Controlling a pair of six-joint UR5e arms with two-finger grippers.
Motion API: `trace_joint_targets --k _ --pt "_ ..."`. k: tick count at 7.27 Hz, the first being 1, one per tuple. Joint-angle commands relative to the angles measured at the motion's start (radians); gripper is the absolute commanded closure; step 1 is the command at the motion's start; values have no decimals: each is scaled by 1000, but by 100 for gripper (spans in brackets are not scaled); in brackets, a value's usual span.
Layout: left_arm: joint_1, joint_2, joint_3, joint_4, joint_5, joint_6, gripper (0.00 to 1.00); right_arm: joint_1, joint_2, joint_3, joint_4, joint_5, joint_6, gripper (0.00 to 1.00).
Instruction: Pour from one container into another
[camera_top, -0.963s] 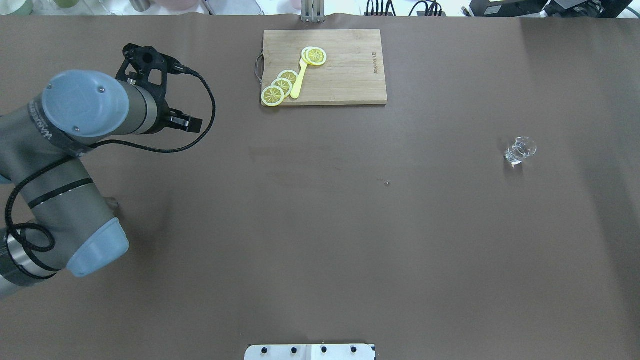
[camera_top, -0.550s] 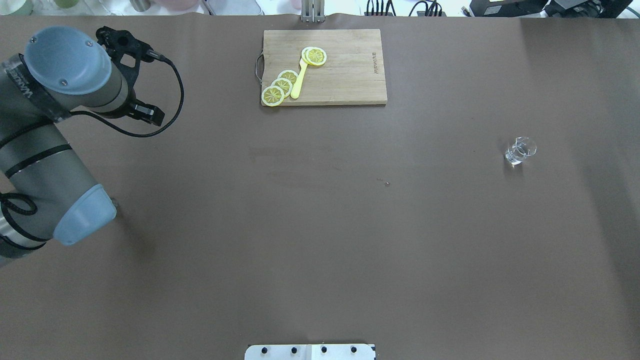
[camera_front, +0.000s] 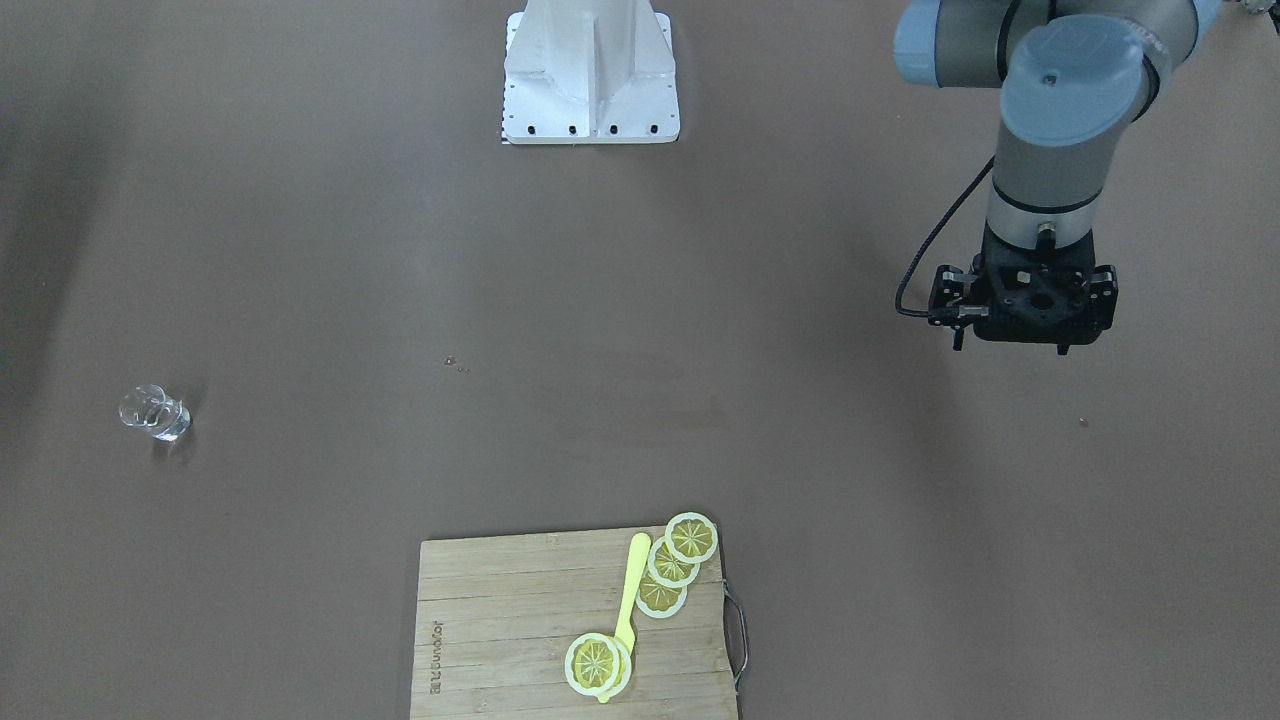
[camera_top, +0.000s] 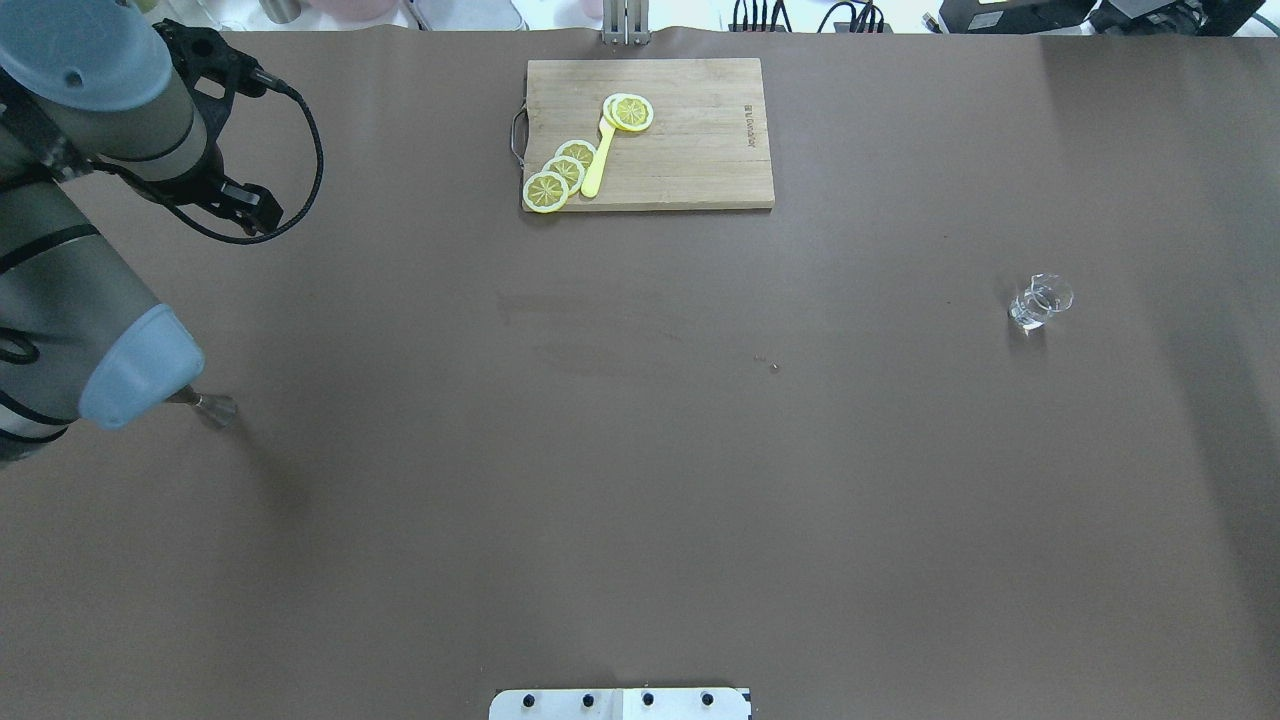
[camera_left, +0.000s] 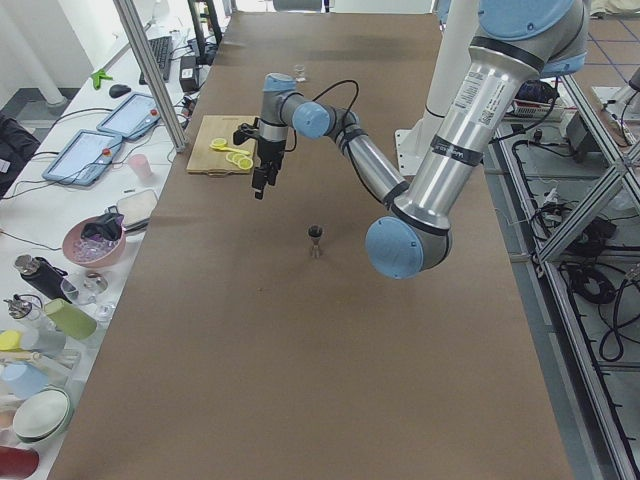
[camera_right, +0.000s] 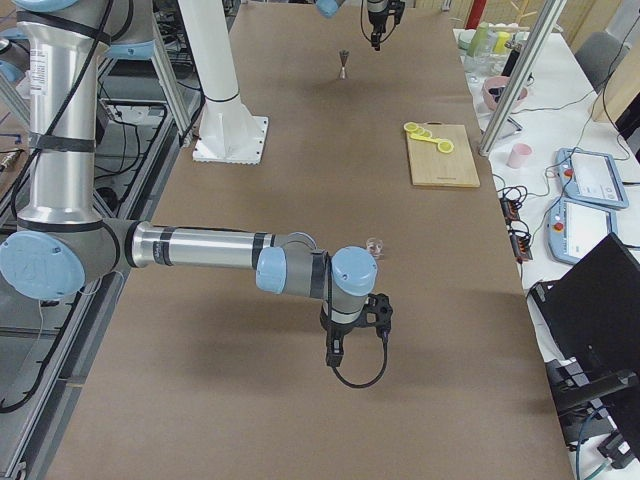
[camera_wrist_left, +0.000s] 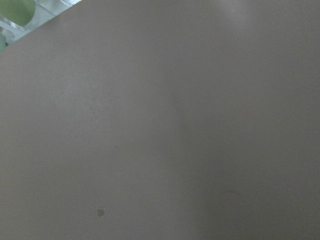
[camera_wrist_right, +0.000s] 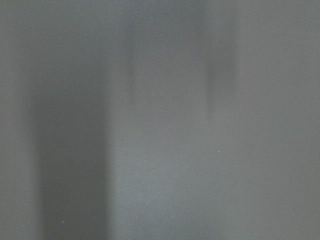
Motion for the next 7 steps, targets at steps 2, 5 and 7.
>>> trace_joint_targets --k 2,5,7 --pt "-109 14 27 -57 -152 18 2 2 0 9 2 3 2 0" --pt "-293 128 63 -60 -331 264 2 0 1 8 2 8 3 0" --pt "-403 251 63 -66 -431 379 2 0 3 8 2 14 3 0"
